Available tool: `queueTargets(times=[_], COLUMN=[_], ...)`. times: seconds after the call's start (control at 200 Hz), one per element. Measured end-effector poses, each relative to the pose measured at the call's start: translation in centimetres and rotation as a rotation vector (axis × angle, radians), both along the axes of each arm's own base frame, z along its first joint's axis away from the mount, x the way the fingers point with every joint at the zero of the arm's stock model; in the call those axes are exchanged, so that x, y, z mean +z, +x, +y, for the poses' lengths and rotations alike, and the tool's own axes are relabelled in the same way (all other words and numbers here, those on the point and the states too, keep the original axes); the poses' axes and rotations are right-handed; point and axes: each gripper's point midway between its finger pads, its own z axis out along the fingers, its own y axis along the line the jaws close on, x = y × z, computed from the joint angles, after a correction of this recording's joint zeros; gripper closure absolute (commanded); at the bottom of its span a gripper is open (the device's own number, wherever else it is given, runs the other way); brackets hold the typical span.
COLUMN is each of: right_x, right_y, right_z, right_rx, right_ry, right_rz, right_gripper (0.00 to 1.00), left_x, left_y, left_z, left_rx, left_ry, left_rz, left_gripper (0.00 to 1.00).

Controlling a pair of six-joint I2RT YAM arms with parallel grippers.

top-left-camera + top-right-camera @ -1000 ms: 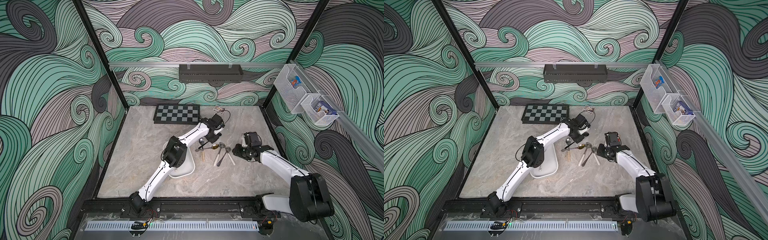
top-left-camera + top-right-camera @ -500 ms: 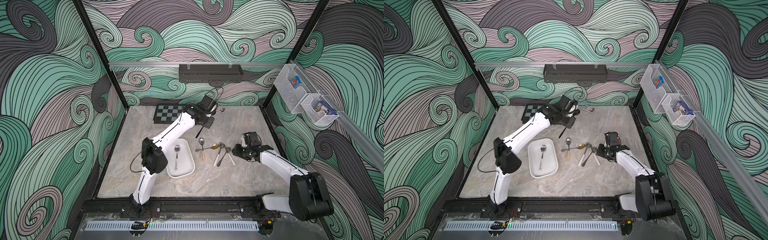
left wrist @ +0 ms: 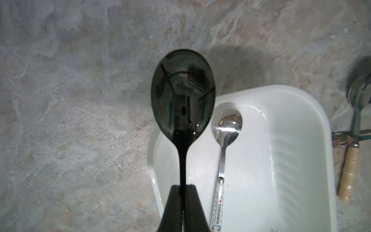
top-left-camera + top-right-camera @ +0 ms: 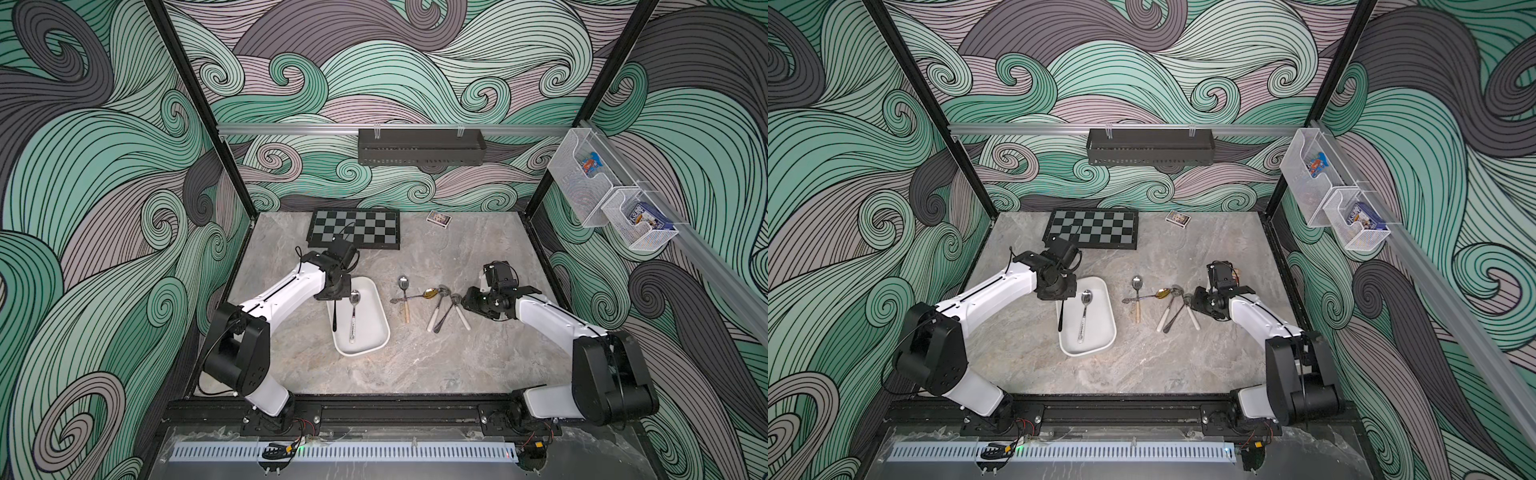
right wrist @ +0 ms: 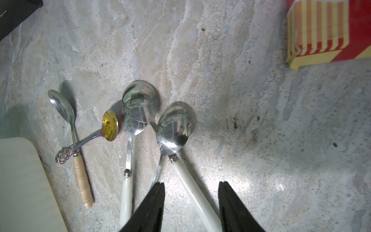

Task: Put the spoon into the storage box
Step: Place the spoon in the storage box.

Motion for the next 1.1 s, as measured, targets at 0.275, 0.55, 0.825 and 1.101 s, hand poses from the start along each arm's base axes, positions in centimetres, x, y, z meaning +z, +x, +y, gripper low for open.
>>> queueTargets(times=[0.275,0.55,0.825,1.101], right_x=[0.0,0.0,0.0,0.0], right_y=[0.0,0.0,0.0,0.0], right_z=[0.2,0.2,0.2,0.2], right_rx=[0.005,0.007,0.008,0.008], right_ry=[0.007,0.006,0.007,0.007], right_rz=[0.003,0.002,0.003,0.003], right_gripper=[0.52,0.52,0.52,0.52], left_x=[-2.7,-4.1,-2.8,-2.4], left_y=[-1.2,-1.7,-3.0,-4.1], left_z=[-0.2,-1.4,-1.8,-1.8], left_rx=[0.062,0.093,0.088,0.094], left_ry=[-0.051,-0.094,-0.113,-0.108], left_rz=[0.030,0.016,-0.026,-0.006], left_gripper=[1.00,1.00,1.00,1.00])
